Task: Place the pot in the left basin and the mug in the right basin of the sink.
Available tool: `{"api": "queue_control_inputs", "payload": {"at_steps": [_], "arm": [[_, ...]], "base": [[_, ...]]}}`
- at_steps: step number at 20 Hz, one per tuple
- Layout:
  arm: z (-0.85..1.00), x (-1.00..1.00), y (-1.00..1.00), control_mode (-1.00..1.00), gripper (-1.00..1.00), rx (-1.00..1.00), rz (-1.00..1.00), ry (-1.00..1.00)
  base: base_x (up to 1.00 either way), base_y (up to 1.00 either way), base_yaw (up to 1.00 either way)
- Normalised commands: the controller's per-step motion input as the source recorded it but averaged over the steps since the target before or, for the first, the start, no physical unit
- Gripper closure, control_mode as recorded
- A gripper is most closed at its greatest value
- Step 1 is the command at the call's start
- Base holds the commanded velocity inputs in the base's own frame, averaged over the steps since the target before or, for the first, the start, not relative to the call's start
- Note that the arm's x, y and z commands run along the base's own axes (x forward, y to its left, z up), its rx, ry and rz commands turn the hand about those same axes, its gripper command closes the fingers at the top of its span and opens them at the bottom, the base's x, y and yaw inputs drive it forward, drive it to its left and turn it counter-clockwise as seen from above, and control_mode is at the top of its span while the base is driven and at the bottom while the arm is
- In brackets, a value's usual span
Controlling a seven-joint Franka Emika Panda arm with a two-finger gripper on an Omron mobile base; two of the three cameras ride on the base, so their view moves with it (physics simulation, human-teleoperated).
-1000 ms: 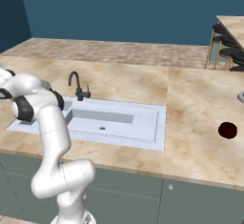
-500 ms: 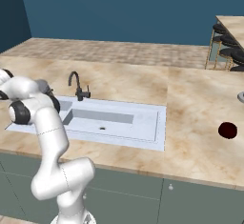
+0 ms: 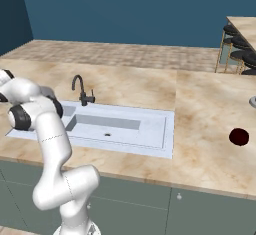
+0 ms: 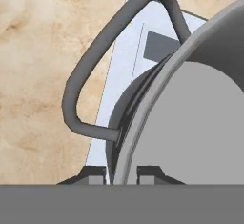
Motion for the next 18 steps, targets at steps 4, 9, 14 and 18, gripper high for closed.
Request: {"api": "queue_control_inputs", "payload": {"at_steps": [4,9,14,18], "arm": [[-0.53,-0.10,-0.73,-1.00,1.00,0.09,-0.05,0.00],[-0.57,0.01,-0.40,-1.00,1.00,0.16,-0.04,0.00],[-0.43,0.07,-0.04,-1.00,1.00,0.09,0.00,0.00],[-0.53,0.01,0.00,-1.00,1.00,0.06,0.00,0.00]], "base": [[0.00,0.00,0.00],[0.00,0.00,0.00],[0.00,0.00,0.00],[0.00,0.00,0.00]]}}
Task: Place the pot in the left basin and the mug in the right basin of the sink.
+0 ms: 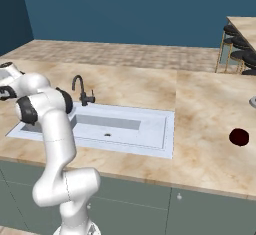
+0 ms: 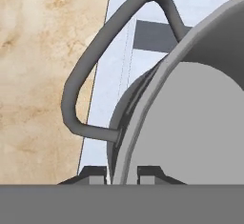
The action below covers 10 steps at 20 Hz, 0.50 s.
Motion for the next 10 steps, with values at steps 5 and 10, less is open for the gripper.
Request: {"api": "queue_control_inputs", "payload": {"at_steps": [5,10], "arm": [[-0.99,0.00,0.00,-1.00,1.00,0.01,0.00,0.01],[-1.00,-0.13,0.00,-1.00,1.00,0.00,0.00,0.03]], "base": [[0.00,0.00,0.00],[0.00,0.00,0.00]]}}
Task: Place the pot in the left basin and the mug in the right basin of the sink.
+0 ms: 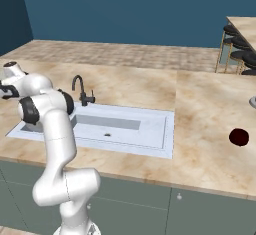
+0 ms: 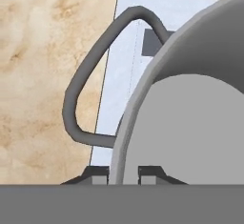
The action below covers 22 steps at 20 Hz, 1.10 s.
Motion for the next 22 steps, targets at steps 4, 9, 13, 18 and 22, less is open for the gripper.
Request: {"api": "queue_control_inputs", "payload": {"at_steps": [4,9,13,18,22], "arm": [[-1.00,-0.36,-0.04,-1.00,1.00,-0.04,0.00,0.01],[-1.00,-0.70,-0.33,-1.00,1.00,-0.12,0.00,-0.01],[-1.00,-0.88,-0.67,-1.00,1.00,-0.12,0.00,-0.07],[-1.00,-0.75,-0.90,-1.00,1.00,-0.07,0.00,-0.08],[-1.00,-0.48,-0.78,-1.00,1.00,-0.06,0.00,-0.04]], "base": [[0.00,0.00,0.00],[0.00,0.00,0.00],[0.00,0.00,0.00],[0.00,0.00,0.00],[0.00,0.00,0.00]]}}
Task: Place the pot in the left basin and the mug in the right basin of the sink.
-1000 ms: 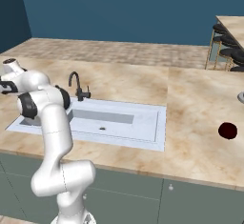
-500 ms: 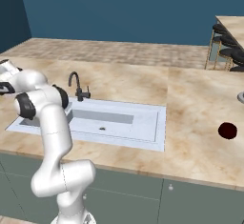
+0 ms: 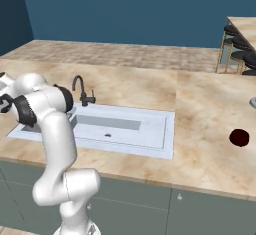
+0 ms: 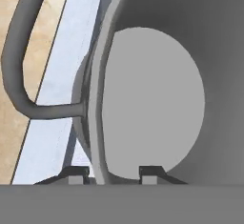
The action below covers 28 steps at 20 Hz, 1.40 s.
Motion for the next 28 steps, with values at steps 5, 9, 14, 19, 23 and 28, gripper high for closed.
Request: {"api": "queue_control_inputs", "payload": {"at_steps": [5,9,14,19,23,28], "arm": [[-1.00,-0.34,-0.44,-1.00,1.00,-0.07,0.00,-0.01],[-1.00,-0.21,-0.31,-1.00,1.00,-0.05,0.00,0.00],[-0.30,-0.36,-0.28,-1.00,-1.00,0.02,0.00,-0.05],[0.64,-0.57,-0.12,-1.00,-1.00,0.10,0.03,-0.19],[0.98,-0.56,0.00,-1.00,-1.00,0.14,0.05,-0.22],[0.77,-0.53,-0.02,-1.00,-1.00,0.15,0.05,-0.19]], "base": [[0.00,0.00,0.00],[0.00,0.00,0.00],[0.00,0.00,0.00],[0.00,0.00,0.00],[0.00,0.00,0.00],[0.00,0.00,0.00]]}}
